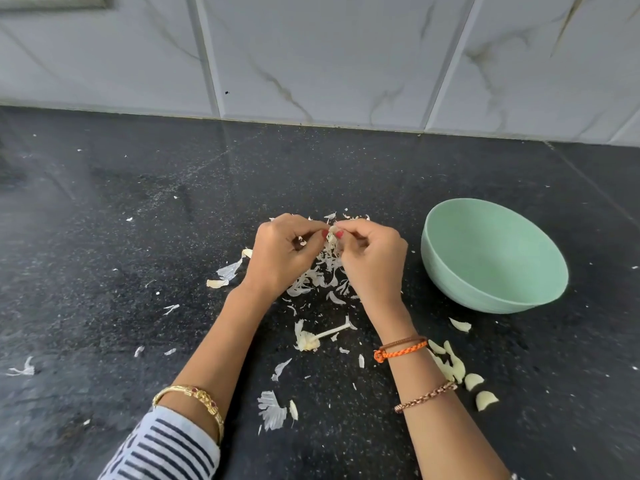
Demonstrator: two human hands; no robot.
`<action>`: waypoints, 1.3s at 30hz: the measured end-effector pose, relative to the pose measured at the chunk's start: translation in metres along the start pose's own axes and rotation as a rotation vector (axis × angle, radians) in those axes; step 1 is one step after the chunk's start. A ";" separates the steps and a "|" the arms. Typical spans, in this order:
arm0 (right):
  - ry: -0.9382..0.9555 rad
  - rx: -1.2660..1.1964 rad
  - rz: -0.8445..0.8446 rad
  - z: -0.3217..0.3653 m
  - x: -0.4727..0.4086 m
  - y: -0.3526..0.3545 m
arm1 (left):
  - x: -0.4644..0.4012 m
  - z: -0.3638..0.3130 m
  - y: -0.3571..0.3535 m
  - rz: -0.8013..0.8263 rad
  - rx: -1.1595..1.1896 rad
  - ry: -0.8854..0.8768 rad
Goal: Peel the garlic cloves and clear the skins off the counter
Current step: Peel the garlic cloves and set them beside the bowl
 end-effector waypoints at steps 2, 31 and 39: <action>0.049 0.058 -0.037 0.004 0.000 0.002 | -0.001 -0.001 0.003 -0.012 0.011 -0.018; -0.005 -0.104 0.072 0.002 0.002 -0.002 | -0.001 0.021 0.022 -0.167 0.195 0.212; -0.042 -0.010 0.067 -0.006 0.002 -0.002 | 0.002 0.023 -0.008 0.032 0.179 0.242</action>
Point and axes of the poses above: each hand's wrist, its own x-axis away from the middle knuckle, its own y-axis out of the back of the hand, z = x × y, the point moved 9 cm from there along -x, towards the middle knuckle, and after that the axes turned 15 degrees about x, right-handed, at the moved point
